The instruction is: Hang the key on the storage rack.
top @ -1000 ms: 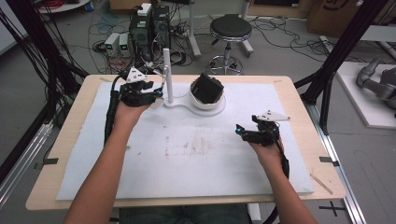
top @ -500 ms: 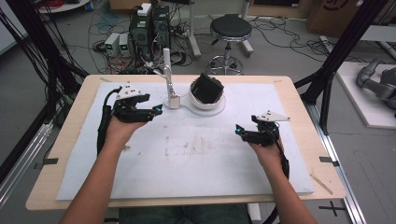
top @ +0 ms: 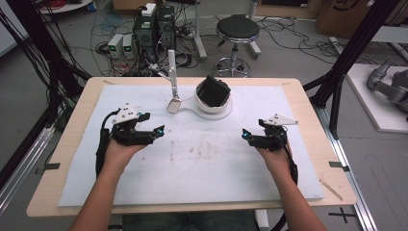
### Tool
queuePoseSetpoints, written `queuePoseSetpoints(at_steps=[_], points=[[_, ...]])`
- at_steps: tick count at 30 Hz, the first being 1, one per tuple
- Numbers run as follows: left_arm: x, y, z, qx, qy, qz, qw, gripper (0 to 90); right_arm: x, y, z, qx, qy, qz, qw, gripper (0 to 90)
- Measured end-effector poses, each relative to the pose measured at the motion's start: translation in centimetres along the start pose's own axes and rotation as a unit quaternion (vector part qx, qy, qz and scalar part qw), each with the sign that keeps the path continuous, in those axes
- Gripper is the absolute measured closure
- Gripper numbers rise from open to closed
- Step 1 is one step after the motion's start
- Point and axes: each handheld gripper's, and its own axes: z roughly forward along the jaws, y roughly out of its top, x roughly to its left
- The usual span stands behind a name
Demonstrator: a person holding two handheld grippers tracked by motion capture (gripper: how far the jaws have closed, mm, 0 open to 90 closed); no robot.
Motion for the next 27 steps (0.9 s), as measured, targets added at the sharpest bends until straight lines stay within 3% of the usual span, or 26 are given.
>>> queuePoseSetpoints(at_steps=[6,8,21,27], points=[[-0.3,-1.1,-0.5,-0.009,-0.007,0.000,0.9999,22.3,0.1,-0.1,0.1,0.002,0.000,-0.001,1.0000,21.3],[-0.2,-1.7,-0.5,-0.020,-0.009,-0.015,0.9996,21.8,0.1,-0.1,0.1,0.004,0.001,-0.004,1.0000,21.3],[0.5,-3.3,-1.3,-0.017,-0.010,-0.007,0.9998,19.3,0.2,-0.1,-0.1,0.005,0.001,-0.008,1.0000,21.3],[0.7,-3.6,-0.8,-0.014,-0.021,-0.017,0.9995,19.2,0.1,-0.3,-0.2,0.006,-0.002,-0.009,0.9999,21.3]])
